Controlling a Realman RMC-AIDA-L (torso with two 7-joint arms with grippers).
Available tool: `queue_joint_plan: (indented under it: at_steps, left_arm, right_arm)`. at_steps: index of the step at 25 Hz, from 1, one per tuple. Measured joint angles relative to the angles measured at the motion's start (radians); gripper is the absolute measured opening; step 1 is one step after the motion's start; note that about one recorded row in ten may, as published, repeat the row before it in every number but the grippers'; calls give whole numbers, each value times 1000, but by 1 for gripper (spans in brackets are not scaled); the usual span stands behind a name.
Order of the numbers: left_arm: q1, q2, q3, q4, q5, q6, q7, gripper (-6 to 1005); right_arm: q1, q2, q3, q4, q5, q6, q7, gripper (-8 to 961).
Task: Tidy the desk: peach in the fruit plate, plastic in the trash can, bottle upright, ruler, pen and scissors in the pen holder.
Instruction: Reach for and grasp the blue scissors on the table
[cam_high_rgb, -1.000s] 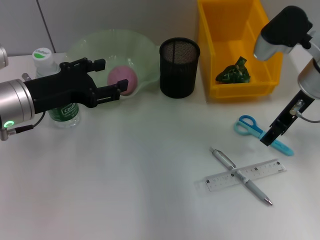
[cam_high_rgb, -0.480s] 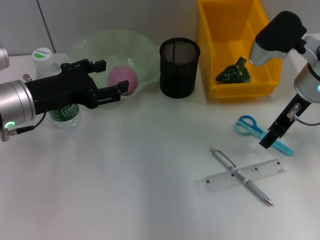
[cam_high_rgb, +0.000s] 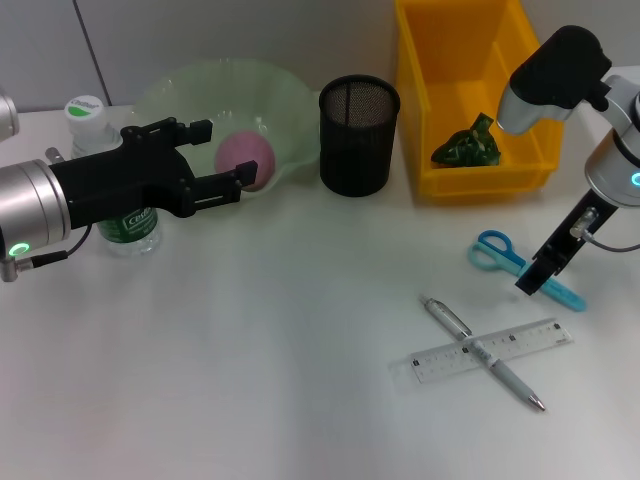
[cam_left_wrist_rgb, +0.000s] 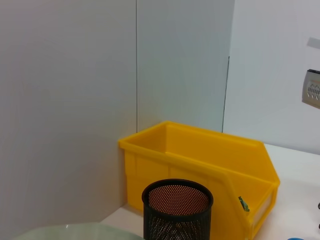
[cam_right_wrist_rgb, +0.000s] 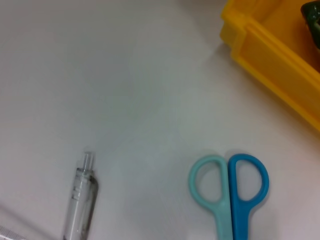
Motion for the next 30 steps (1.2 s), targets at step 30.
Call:
queue_joint_plan:
  at_steps: [30]
  left_arm:
    - [-1, 0, 2, -1, 0, 1, 6, 802]
  right_arm:
    - [23, 0, 3, 70, 3, 45, -5, 640]
